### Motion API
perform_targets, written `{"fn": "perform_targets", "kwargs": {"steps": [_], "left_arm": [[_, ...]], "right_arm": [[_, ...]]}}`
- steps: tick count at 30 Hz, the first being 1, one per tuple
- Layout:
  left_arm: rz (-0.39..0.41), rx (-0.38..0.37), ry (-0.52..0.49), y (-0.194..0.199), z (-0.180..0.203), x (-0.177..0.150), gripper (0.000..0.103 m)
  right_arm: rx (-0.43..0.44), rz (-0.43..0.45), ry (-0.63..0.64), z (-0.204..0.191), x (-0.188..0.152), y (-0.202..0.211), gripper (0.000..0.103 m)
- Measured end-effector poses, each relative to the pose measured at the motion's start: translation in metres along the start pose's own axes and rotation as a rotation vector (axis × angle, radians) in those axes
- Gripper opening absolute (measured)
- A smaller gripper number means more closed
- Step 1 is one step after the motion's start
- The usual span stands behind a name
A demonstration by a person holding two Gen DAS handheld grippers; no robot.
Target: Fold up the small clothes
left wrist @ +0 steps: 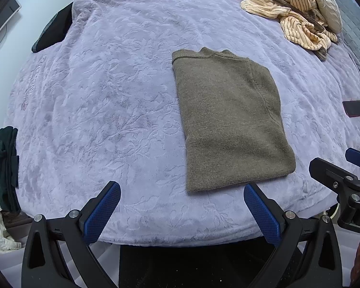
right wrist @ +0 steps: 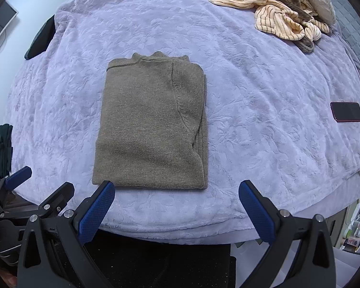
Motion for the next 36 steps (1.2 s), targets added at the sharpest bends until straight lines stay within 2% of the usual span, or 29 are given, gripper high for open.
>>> {"fn": "perform_targets", "kwargs": {"steps": [36], "left_arm": [[-0.001, 0.015, -0.003, -0.0017, -0.0041, -0.0011, 0.103]], "right_arm": [[-0.002, -0.004, 0.009, -0.0028, 0.0001, -0.0032, 0.103]]}}
Point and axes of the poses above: each gripper's, at about its wrist camera, not at the fingertips, and y roughly against the way its jaws point, z to its right, x to its top, the point moved 4 cm from there along -y, roughly the way its jaws point, and after that the axes turned 2 degrees about z, right-handed, at the moved point
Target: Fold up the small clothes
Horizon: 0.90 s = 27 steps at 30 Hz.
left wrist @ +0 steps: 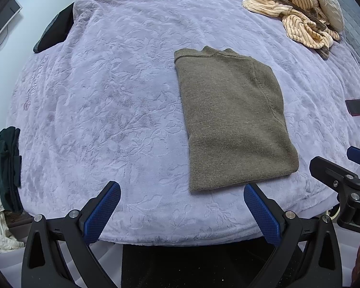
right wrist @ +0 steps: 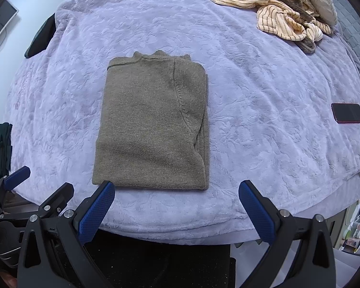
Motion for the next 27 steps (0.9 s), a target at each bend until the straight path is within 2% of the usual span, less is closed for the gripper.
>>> {"fn": "perform_targets", "kwargs": {"steps": [27], "left_arm": [[-0.007, 0.029, 0.008, -0.009, -0.002, 0.003, 0.103]], "right_arm": [[-0.001, -0.014, 0.036, -0.001, 0.011, -0.006, 0.103]]}}
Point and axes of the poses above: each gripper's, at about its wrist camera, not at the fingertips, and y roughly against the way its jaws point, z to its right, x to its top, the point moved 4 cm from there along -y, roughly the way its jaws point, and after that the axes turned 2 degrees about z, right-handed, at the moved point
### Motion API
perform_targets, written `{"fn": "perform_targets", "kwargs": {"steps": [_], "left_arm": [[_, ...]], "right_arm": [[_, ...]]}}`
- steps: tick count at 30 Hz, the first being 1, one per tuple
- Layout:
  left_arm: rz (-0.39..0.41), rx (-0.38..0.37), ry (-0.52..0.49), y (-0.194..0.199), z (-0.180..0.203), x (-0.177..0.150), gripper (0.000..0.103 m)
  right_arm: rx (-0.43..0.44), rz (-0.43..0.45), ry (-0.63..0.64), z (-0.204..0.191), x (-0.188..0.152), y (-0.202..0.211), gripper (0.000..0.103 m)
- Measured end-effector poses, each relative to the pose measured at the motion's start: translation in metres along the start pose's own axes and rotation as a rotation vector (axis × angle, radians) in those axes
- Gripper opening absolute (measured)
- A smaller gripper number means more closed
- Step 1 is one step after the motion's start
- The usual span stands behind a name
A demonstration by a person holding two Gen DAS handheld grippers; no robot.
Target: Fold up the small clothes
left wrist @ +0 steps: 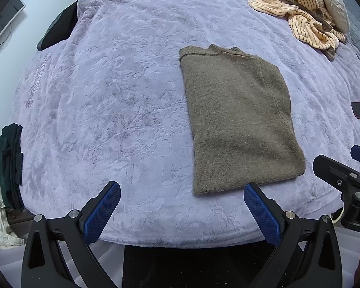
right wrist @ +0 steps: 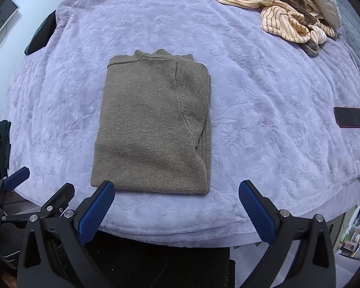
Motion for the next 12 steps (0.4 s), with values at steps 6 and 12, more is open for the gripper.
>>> {"fn": "perform_targets", "kwargs": {"steps": [6, 12], "left_arm": [[0.005, 0.003, -0.001, 0.0, 0.0, 0.0003, 0.103], [0.024, 0.002, -0.014, 0.0008, -0.001, 0.0042, 0.103]], "right_arm": [[0.001, -0.002, 0.003, -0.0014, 0.0009, -0.0018, 0.103], [-0.001, -0.003, 0.002, -0.0017, 0.0027, -0.0028, 0.103]]}}
Point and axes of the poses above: each gripper's, at about its wrist camera, not at the fingertips, and y roughly against the way its jaws point, z to its right, x to its top, the point moved 4 cm from there along -y, roughly the way its jaws point, and after that the axes turned 2 degrees about z, right-handed, at the moved point
